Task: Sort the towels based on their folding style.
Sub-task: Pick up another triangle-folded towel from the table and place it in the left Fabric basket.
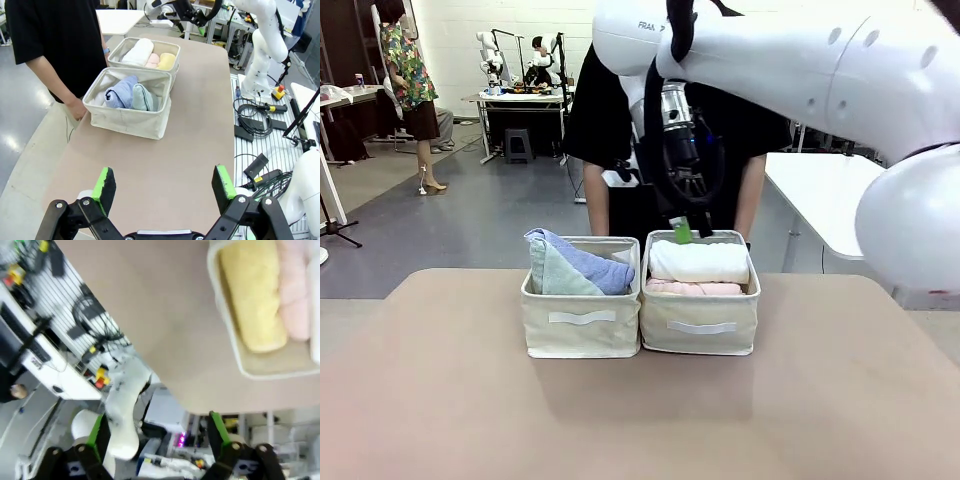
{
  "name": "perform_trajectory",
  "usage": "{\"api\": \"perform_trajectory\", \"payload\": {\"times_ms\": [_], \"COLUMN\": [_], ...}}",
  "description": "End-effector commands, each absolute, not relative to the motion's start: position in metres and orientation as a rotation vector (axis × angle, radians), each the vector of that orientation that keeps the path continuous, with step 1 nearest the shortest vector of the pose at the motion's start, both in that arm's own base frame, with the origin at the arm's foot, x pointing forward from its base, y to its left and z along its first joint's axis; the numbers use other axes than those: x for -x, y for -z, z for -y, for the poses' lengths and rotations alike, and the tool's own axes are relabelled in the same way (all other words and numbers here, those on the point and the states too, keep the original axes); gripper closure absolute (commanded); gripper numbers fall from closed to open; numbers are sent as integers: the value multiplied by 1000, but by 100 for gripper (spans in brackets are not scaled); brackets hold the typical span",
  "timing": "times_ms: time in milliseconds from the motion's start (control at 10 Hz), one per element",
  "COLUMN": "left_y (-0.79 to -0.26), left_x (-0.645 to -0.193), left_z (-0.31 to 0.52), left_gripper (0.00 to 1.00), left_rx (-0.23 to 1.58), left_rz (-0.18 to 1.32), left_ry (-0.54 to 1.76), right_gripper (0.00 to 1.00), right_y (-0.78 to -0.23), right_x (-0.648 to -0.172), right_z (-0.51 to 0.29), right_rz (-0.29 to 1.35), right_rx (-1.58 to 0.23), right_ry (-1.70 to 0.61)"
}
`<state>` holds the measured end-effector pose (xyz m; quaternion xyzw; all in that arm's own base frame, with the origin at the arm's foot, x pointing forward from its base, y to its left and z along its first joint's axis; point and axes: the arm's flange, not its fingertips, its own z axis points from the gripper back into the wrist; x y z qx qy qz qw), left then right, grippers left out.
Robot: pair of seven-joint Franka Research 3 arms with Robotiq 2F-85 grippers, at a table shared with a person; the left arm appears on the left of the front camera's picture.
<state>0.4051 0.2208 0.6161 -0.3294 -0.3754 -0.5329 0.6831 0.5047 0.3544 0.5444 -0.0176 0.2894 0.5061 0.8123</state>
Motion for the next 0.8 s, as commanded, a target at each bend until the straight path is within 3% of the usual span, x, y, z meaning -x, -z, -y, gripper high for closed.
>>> {"api": "perform_trajectory", "payload": {"times_ms": [0, 500, 700], "left_y": [-616, -616, -616], "left_x": [-402, -402, -402], "left_z": [-218, -218, -218], "left_gripper": [0, 0, 0], "left_rx": [725, 725, 725], "left_rz": [842, 842, 842], "left_ry": [1188, 1188, 1188], "right_gripper": [0, 0, 0], "right_y": [-554, -610, -608], "right_x": [-467, -400, -388], "right_z": [-311, -158, -100], "right_rz": [-632, -200, -53], "right_rx": [136, -89, -159], "right_ry": [-930, -959, -1103]}}
